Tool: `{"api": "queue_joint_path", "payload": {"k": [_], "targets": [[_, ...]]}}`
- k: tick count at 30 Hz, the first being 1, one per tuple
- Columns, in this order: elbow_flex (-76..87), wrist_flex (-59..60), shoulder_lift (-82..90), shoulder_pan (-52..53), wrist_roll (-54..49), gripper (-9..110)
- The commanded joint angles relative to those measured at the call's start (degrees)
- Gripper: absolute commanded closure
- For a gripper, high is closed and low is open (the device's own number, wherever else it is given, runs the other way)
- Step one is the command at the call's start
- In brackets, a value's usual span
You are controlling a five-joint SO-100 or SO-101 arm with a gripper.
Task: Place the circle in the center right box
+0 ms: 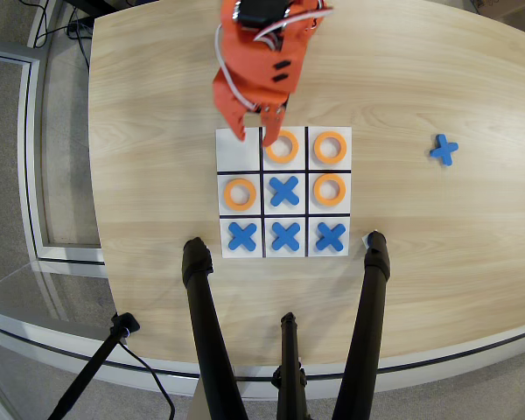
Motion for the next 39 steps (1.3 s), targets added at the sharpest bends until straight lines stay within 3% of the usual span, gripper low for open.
{"api": "queue_joint_path", "payload": {"k": [1,7,10,21,32,35,39], "targets": [[9.2,2.9,13.6,-3.4,-0.4,90],[18.2,12.3,27.3,1.0,-2.0,91],[22.1,15.2,31.8,3.8,-2.3,98],[26.4,22.8,36.4,13.4,2.0,102],[26.4,22.9,36.7,52.7,1.1,102],[26.4,22.9,36.9,63.5,-6.9,102],[26.4,22.8,37.3,74.4,-7.2,102]]}}
